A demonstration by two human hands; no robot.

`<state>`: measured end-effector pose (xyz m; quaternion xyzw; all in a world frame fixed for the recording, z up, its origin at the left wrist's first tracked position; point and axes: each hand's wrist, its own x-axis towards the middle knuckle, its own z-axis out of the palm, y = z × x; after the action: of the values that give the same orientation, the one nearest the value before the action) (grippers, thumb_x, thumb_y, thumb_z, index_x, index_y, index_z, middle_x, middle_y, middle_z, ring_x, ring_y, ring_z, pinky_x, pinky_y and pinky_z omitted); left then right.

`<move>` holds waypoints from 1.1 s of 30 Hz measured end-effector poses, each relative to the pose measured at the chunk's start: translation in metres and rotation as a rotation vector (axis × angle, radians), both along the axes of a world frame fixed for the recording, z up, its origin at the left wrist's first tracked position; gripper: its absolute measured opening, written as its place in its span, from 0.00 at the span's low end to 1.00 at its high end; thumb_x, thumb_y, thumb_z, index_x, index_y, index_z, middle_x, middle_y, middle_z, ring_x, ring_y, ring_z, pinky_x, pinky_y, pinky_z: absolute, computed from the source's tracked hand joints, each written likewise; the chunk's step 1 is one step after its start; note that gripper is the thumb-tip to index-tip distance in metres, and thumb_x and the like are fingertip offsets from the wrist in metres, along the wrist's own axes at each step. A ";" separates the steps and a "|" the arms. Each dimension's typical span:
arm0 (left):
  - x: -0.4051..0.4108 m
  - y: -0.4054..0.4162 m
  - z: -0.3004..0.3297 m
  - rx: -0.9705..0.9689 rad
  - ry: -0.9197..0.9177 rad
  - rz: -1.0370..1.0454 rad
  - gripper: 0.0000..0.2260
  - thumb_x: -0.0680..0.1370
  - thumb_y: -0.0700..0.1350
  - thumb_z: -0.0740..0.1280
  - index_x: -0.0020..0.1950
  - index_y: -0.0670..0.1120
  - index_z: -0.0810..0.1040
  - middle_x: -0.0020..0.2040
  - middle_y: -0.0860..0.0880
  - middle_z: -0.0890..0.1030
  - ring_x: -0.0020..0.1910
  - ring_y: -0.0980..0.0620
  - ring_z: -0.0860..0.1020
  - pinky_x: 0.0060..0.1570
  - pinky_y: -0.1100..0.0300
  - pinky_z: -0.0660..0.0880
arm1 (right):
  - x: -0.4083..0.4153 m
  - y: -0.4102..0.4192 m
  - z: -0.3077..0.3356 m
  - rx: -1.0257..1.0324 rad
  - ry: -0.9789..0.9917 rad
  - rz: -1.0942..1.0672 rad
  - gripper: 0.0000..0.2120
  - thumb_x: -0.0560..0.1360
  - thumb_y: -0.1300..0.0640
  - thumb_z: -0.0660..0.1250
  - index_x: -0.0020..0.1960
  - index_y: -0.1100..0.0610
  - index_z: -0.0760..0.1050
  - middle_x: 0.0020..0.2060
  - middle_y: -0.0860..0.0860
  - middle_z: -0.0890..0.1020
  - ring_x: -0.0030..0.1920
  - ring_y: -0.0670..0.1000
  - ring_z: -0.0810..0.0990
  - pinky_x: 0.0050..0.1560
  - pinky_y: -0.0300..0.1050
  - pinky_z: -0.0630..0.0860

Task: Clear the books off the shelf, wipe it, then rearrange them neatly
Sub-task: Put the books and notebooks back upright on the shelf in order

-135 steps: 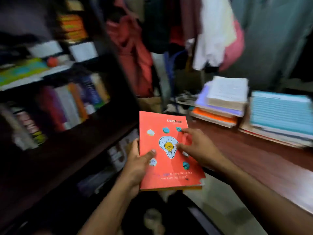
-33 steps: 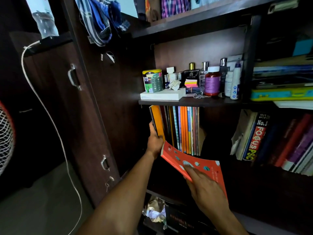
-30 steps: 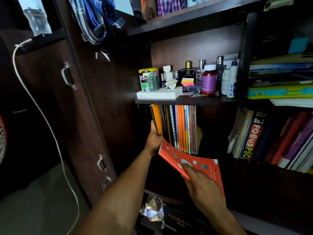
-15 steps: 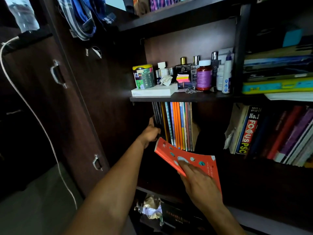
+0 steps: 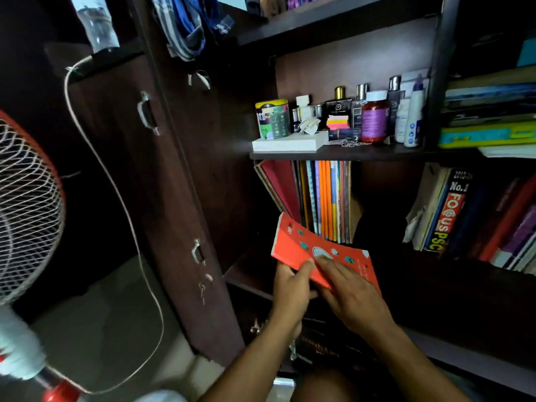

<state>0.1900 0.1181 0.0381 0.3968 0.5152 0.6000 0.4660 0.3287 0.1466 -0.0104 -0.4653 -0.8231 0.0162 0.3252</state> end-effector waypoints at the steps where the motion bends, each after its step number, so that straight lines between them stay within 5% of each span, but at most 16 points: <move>1: -0.004 0.001 0.003 0.001 -0.023 0.088 0.12 0.81 0.40 0.65 0.63 0.51 0.75 0.54 0.48 0.85 0.48 0.52 0.85 0.42 0.50 0.84 | -0.001 -0.001 0.001 -0.021 -0.010 0.010 0.32 0.78 0.36 0.56 0.78 0.48 0.62 0.73 0.49 0.73 0.69 0.52 0.75 0.63 0.50 0.76; 5: -0.048 0.010 0.016 0.069 0.106 0.273 0.10 0.79 0.42 0.64 0.58 0.53 0.75 0.50 0.48 0.85 0.49 0.45 0.85 0.47 0.39 0.83 | -0.002 0.001 0.006 -0.110 -0.074 0.029 0.40 0.73 0.26 0.59 0.79 0.42 0.55 0.77 0.44 0.65 0.74 0.48 0.67 0.73 0.51 0.67; 8: -0.077 0.014 0.028 0.096 0.247 0.327 0.07 0.79 0.45 0.65 0.54 0.55 0.77 0.48 0.53 0.86 0.49 0.51 0.85 0.52 0.41 0.82 | -0.003 0.006 0.006 -0.275 -0.171 0.061 0.41 0.71 0.22 0.57 0.78 0.38 0.52 0.75 0.42 0.65 0.73 0.46 0.65 0.73 0.49 0.65; 12: -0.094 0.014 0.029 0.155 0.412 0.320 0.07 0.80 0.48 0.68 0.54 0.59 0.76 0.47 0.58 0.85 0.47 0.58 0.84 0.52 0.54 0.79 | -0.006 0.014 0.007 -0.292 -0.242 0.065 0.34 0.77 0.28 0.55 0.79 0.40 0.58 0.75 0.41 0.67 0.74 0.45 0.63 0.72 0.47 0.60; 17: -0.091 0.027 0.005 0.023 0.407 0.220 0.24 0.77 0.39 0.70 0.71 0.54 0.68 0.52 0.56 0.83 0.51 0.53 0.84 0.57 0.46 0.81 | -0.005 0.017 0.003 -0.266 -0.272 0.051 0.27 0.81 0.34 0.53 0.78 0.40 0.62 0.75 0.41 0.65 0.75 0.45 0.60 0.72 0.47 0.56; 20: -0.105 0.042 0.011 0.005 0.389 0.272 0.24 0.77 0.40 0.68 0.67 0.62 0.70 0.52 0.56 0.84 0.49 0.53 0.84 0.52 0.45 0.83 | -0.005 0.022 -0.002 -0.284 -0.236 0.001 0.28 0.80 0.32 0.53 0.77 0.40 0.64 0.76 0.41 0.64 0.77 0.45 0.59 0.75 0.47 0.54; 26: -0.115 0.092 0.039 -0.008 0.593 0.203 0.27 0.75 0.49 0.68 0.67 0.73 0.65 0.52 0.58 0.84 0.46 0.51 0.85 0.40 0.46 0.85 | -0.002 0.034 -0.003 -0.384 0.096 -0.081 0.25 0.79 0.39 0.64 0.73 0.44 0.68 0.73 0.44 0.68 0.71 0.48 0.67 0.71 0.45 0.65; 33: -0.107 0.159 0.040 -0.032 0.395 0.148 0.22 0.82 0.40 0.66 0.72 0.59 0.70 0.57 0.51 0.83 0.51 0.50 0.84 0.50 0.43 0.84 | 0.007 0.040 0.002 -0.493 0.664 -0.134 0.24 0.78 0.52 0.71 0.71 0.46 0.68 0.68 0.47 0.71 0.65 0.49 0.74 0.60 0.45 0.76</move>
<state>0.0828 0.2771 0.0781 0.4603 0.6337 0.5348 0.3171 0.3361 0.1863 -0.0079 -0.5514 -0.6129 0.3408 0.4519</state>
